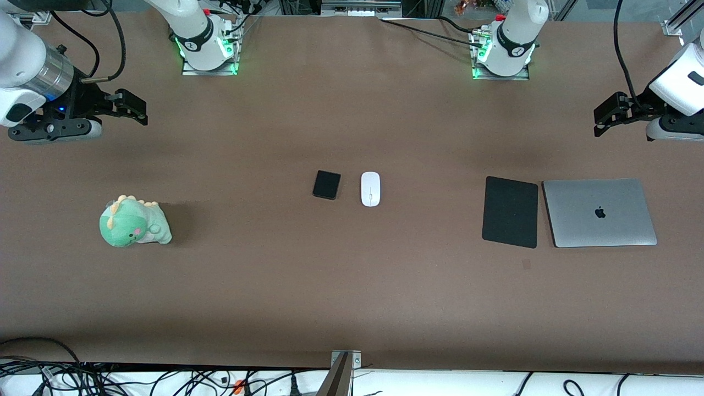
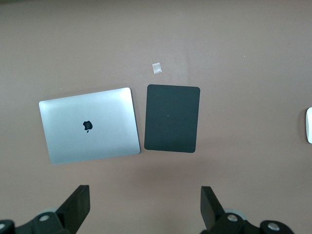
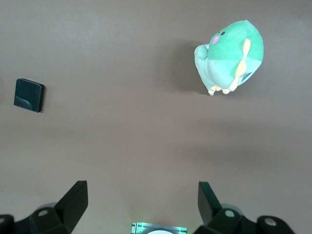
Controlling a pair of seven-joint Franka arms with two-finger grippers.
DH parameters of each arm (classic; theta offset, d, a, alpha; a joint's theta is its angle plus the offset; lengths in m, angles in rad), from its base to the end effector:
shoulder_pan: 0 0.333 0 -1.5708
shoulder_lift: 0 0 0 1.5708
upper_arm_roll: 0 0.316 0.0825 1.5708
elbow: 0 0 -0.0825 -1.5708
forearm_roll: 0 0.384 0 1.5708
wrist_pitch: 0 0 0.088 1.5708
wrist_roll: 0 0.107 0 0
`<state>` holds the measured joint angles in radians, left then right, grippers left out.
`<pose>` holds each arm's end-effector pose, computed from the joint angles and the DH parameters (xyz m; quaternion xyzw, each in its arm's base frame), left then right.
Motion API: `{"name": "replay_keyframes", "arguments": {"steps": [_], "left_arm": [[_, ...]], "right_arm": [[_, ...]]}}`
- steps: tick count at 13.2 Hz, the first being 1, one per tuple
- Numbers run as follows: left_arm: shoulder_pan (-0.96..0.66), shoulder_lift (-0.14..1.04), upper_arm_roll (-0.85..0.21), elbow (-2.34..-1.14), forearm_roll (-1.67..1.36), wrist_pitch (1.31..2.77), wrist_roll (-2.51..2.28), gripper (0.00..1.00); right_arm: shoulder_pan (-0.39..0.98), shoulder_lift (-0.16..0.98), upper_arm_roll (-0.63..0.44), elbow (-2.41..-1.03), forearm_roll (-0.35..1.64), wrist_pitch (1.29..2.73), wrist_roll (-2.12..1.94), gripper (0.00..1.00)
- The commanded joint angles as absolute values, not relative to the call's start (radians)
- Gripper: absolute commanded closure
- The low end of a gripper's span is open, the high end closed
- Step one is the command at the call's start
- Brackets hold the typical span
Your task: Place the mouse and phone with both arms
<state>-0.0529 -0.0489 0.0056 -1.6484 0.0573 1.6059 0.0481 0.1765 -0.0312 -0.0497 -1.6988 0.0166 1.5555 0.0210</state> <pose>0.5415 -0.0196 0.6178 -0.9984 0.0486 -0.0032 0.0285 0.5338 0.0695 0.5802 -0.9970 -0.0525 0.0566 0.0049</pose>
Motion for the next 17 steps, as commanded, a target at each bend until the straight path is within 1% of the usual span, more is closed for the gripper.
{"name": "replay_keyframes", "arguments": {"steps": [1, 7, 10, 12, 14, 15, 17], "left_arm": [[-0.048, -0.051, 0.003, -1.629, 0.046, 1.572, 0.051, 0.0], [-0.048, -0.045, 0.002, -1.631, 0.049, 1.569, 0.049, 0.0], [-0.049, -0.034, 0.002, -1.649, 0.045, 1.543, 0.054, 0.0], [-0.06, 0.003, -0.003, -1.654, 0.043, 1.523, 0.055, 0.0], [-0.06, 0.055, -0.04, -1.657, 0.043, 1.511, 0.051, 0.0], [-0.061, 0.076, -0.055, -1.667, 0.04, 1.523, 0.048, 0.0], [-0.064, 0.124, -0.072, -1.675, -0.012, 1.596, 0.046, 0.0]], "right_arm": [[0.164, -0.025, -0.04, -1.681, 0.005, 1.536, 0.009, 0.0], [0.164, -0.025, -0.04, -1.68, 0.005, 1.536, 0.006, 0.0], [0.163, -0.025, -0.041, -1.68, 0.005, 1.536, 0.003, 0.0], [0.163, -0.023, -0.043, -1.68, 0.005, 1.537, 0.003, 0.0], [0.163, -0.023, -0.043, -1.68, 0.005, 1.537, 0.003, 0.0], [0.163, -0.023, -0.043, -1.68, 0.005, 1.537, 0.003, 0.0], [0.163, -0.023, -0.043, -1.68, 0.005, 1.537, 0.003, 0.0]]}}
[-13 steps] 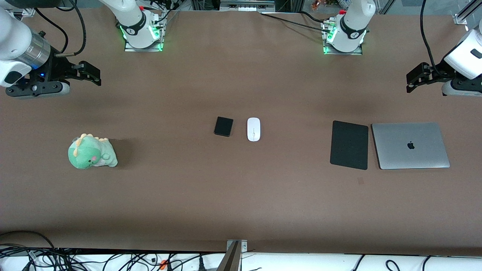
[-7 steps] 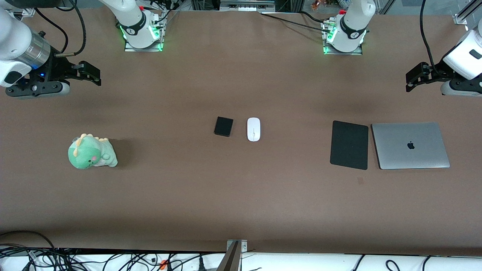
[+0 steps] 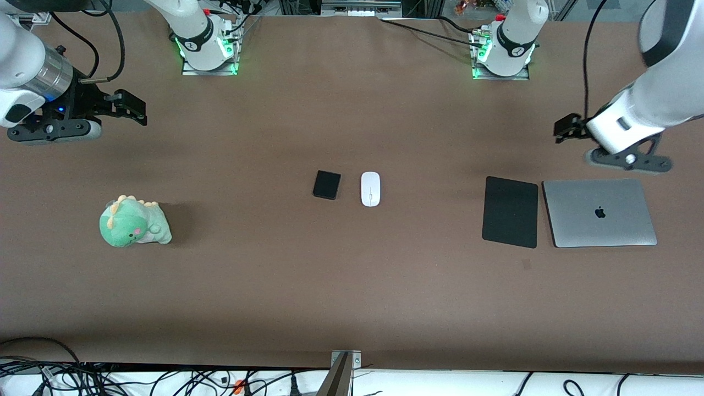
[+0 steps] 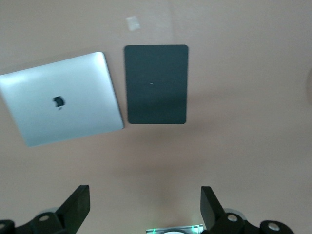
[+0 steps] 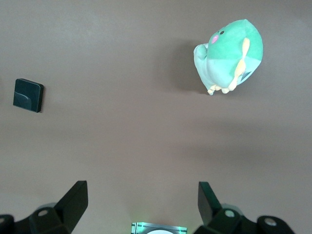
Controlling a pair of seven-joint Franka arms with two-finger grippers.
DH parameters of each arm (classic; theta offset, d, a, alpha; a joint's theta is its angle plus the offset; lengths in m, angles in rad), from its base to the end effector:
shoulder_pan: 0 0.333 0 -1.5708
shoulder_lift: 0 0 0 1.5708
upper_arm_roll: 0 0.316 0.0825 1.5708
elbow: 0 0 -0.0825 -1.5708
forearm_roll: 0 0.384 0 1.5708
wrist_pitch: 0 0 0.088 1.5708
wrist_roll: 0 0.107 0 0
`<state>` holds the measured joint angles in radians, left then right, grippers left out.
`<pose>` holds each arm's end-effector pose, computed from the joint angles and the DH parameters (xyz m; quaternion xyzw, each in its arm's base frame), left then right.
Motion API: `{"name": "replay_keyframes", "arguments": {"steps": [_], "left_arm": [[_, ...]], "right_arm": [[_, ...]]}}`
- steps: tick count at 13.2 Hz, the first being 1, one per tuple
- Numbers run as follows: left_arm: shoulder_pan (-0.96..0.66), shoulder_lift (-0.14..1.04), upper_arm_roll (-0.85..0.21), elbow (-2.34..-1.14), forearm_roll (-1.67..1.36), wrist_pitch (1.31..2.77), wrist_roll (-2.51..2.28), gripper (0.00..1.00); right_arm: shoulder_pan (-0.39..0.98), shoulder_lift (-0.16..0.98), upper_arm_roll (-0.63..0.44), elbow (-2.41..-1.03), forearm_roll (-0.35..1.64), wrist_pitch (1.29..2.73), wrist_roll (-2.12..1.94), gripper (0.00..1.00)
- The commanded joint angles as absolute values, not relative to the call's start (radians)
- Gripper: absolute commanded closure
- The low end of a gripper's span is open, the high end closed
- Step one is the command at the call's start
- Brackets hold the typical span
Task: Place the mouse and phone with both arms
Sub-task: 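Reach the left gripper over the white mouse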
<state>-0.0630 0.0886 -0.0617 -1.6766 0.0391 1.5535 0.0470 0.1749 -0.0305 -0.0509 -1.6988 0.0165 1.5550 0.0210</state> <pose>0.5627 -0.0651 0.5243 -0.9904 0.0871 0.1048 0.0208 0.5341 0.0680 0.5798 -0.9970 -0.0511 0.0571 0.0049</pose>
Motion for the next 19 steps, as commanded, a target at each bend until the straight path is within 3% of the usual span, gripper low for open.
{"name": "replay_keyframes", "arguments": {"steps": [1, 9, 16, 19], "left_arm": [[-0.083, 0.147, -0.083, -1.677, -0.052, 1.636, 0.045, 0.0], [-0.329, 0.346, -0.144, -1.667, -0.058, 1.943, -0.269, 0.0], [-0.572, 0.59, -0.152, -1.669, 0.026, 2.299, -0.677, 0.0], [-0.609, 0.637, -0.147, -1.677, 0.164, 2.329, -0.722, 0.0]], "right_arm": [[0.161, -0.021, -0.043, -1.68, 0.005, 1.537, 0.003, 0.0], [0.161, -0.02, -0.043, -1.681, 0.003, 1.539, 0.003, 0.0], [0.16, -0.021, -0.044, -1.68, 0.003, 1.542, 0.003, 0.0], [0.16, -0.021, -0.049, -1.677, 0.005, 1.555, 0.005, 0.0]]}}
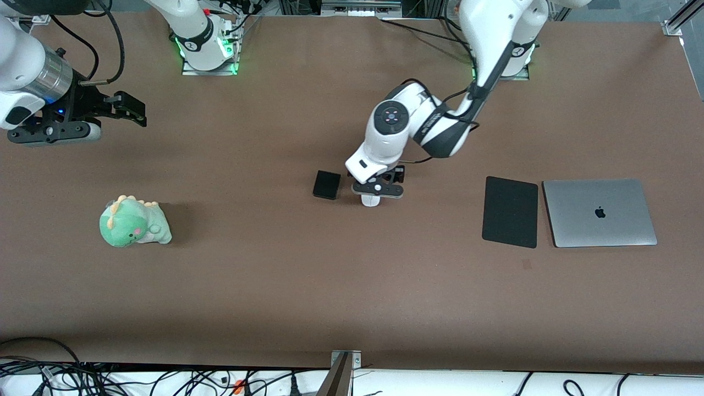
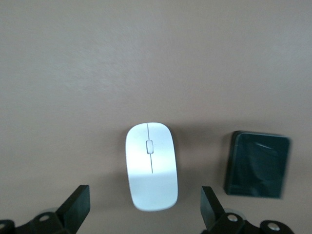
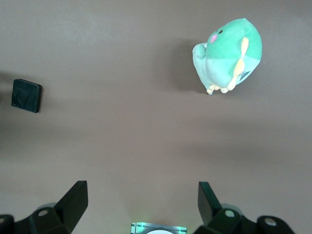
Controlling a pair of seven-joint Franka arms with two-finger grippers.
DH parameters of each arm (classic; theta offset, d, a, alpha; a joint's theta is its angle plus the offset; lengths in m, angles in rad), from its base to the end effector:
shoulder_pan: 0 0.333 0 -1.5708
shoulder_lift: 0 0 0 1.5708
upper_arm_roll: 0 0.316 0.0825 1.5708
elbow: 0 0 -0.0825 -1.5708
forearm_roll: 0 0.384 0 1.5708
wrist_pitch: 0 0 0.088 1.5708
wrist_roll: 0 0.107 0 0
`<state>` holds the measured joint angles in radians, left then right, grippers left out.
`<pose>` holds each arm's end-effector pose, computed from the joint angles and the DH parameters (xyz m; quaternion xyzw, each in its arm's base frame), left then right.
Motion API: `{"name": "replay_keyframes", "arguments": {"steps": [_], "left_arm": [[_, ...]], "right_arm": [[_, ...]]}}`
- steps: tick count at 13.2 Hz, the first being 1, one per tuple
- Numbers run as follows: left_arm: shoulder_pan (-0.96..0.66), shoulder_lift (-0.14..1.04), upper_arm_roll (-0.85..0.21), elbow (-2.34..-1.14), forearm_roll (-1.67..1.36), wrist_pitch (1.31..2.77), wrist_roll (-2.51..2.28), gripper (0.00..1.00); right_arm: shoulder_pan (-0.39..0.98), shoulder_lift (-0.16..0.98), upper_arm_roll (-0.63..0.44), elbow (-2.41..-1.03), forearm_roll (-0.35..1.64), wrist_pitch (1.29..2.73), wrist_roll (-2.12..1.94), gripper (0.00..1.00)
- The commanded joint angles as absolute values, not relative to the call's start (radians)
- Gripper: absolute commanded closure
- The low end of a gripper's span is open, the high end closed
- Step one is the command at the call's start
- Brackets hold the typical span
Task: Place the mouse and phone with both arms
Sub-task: 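Reach the left gripper over the white mouse, then lower the left gripper and close it on the white mouse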
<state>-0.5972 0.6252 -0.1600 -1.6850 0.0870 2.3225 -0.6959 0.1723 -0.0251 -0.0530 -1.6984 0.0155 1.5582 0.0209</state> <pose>0.5041 -0.4580 0.2417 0.9988 -0.0446 -0.0016 0.0180 0.5361 0.0656 0.5773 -0.9971 -0.0488 0.0580 0.0044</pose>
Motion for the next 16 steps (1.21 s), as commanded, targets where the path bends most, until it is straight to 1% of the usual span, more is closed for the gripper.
{"name": "replay_keyframes", "arguments": {"steps": [1, 3, 6, 10, 11, 12, 13, 15, 16], "left_arm": [[-0.611, 0.652, -0.147, -1.677, 0.173, 2.332, -0.723, 0.0], [-0.624, 0.679, -0.143, -1.686, 0.175, 2.376, -0.723, 0.0], [-0.643, 0.706, -0.129, -1.742, 0.175, 2.492, -0.723, 0.0], [-0.653, 0.73, -0.121, -1.75, 0.175, 2.54, -0.736, 0.0], [-0.65, 0.727, -0.121, -1.75, 0.175, 2.54, -0.733, 0.2], [-0.65, 0.726, -0.12, -1.747, 0.172, 2.54, -0.738, 0.54], [-0.65, 0.723, -0.118, -1.746, 0.166, 2.539, -0.736, 0.61], [-0.646, 0.7, -0.11, -1.743, 0.163, 2.523, -0.741, 0.82], [-0.635, 0.668, -0.109, -1.743, 0.161, 2.467, -0.739, 0.82]], "right_arm": [[0.16, -0.021, -0.055, -1.677, 0.006, 1.555, 0.003, 0.0], [0.16, -0.029, -0.06, -1.677, 0.009, 1.548, 0.005, 0.0], [0.16, -0.031, -0.069, -1.674, 0.008, 1.552, 0.005, 0.0], [0.16, -0.031, -0.064, -1.672, 0.008, 1.549, 0.003, 0.0], [0.161, -0.029, -0.063, -1.672, 0.008, 1.552, 0.003, 0.0], [0.164, -0.025, -0.061, -1.672, 0.008, 1.555, 0.005, 0.0], [0.169, -0.022, -0.061, -1.672, 0.008, 1.557, 0.006, 0.0], [0.182, -0.011, -0.061, -1.674, 0.009, 1.571, 0.015, 0.0], [0.189, -0.005, -0.061, -1.672, 0.009, 1.575, 0.02, 0.0]]}}
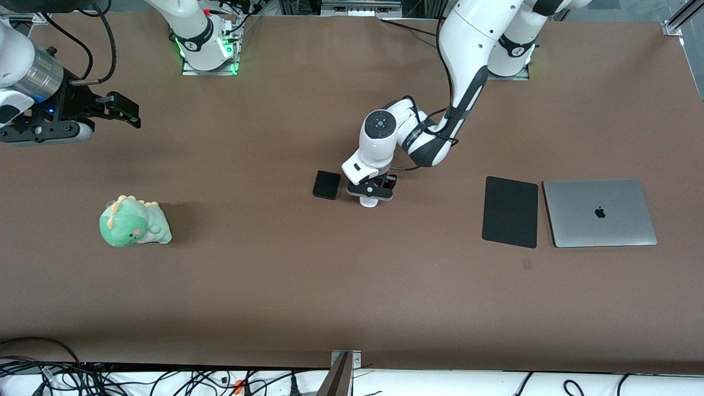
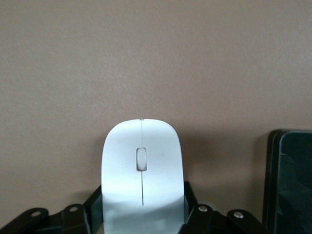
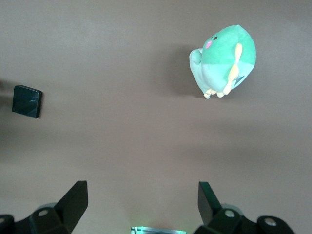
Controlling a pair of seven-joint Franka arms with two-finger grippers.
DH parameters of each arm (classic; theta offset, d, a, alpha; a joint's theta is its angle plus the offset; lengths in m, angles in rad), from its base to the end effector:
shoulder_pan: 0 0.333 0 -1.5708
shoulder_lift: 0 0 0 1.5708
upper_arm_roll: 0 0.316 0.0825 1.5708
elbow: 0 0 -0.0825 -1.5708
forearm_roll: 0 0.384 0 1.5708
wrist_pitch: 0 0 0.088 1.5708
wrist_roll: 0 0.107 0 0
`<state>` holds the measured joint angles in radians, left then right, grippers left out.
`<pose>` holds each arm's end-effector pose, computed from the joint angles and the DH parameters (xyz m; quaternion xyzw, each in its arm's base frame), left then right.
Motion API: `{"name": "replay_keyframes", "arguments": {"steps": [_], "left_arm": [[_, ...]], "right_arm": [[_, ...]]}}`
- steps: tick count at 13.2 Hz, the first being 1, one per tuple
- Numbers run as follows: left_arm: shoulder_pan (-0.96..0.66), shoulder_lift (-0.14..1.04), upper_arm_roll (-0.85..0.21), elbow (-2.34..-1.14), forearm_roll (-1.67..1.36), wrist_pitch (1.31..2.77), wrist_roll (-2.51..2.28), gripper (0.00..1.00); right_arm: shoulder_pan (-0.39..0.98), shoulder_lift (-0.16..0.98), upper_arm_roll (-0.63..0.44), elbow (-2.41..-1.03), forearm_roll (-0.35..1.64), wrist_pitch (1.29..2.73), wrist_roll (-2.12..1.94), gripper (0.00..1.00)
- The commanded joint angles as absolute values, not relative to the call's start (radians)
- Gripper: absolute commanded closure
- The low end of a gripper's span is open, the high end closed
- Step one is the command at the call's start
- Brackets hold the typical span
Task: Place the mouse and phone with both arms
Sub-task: 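Lower the left gripper and close it on the white mouse, then carry the mouse to the pad while the right gripper reaches the phone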
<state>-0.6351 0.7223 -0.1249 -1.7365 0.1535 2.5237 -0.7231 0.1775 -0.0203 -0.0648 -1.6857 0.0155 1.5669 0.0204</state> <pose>0.4916 -0.4590 0.1718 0.9974 -0.0624 0.0311 0.0203 0.5396 0.0624 0.5813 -0.9977 -0.0458 0.0497 0.0051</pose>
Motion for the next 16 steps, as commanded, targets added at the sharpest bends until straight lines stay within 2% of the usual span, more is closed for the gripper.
{"name": "replay_keyframes", "arguments": {"steps": [1, 5, 9, 12, 13, 16], "left_arm": [[-0.612, 0.628, -0.109, -1.737, 0.163, 2.376, -0.729, 0.82], [-0.49, 0.471, -0.11, -1.735, 0.153, 2.11, -0.648, 0.8], [-0.304, 0.359, -0.106, -1.747, 0.123, 1.944, -0.321, 0.79], [-0.183, 0.316, -0.089, -1.788, 0.11, 1.928, -0.082, 0.79], [-0.151, 0.31, -0.089, -1.811, 0.11, 1.93, -0.036, 0.75], [-0.092, 0.31, -0.043, -1.861, 0.109, 1.978, 0.064, 0.75]], "right_arm": [[0.198, -0.003, -0.057, -1.674, 0.011, 1.585, 0.021, 0.0], [0.241, 0.052, -0.055, -1.677, 0.026, 1.63, 0.076, 0.0], [0.34, 0.116, -0.054, -1.765, 0.06, 1.799, 0.291, 0.0], [0.457, 0.178, -0.054, -1.874, 0.066, 2.001, 0.499, 0.0], [0.497, 0.21, -0.054, -1.891, 0.066, 2.064, 0.565, 0.0], [0.638, 0.351, -0.054, -1.89, 0.066, 2.237, 0.78, 0.0]]}}
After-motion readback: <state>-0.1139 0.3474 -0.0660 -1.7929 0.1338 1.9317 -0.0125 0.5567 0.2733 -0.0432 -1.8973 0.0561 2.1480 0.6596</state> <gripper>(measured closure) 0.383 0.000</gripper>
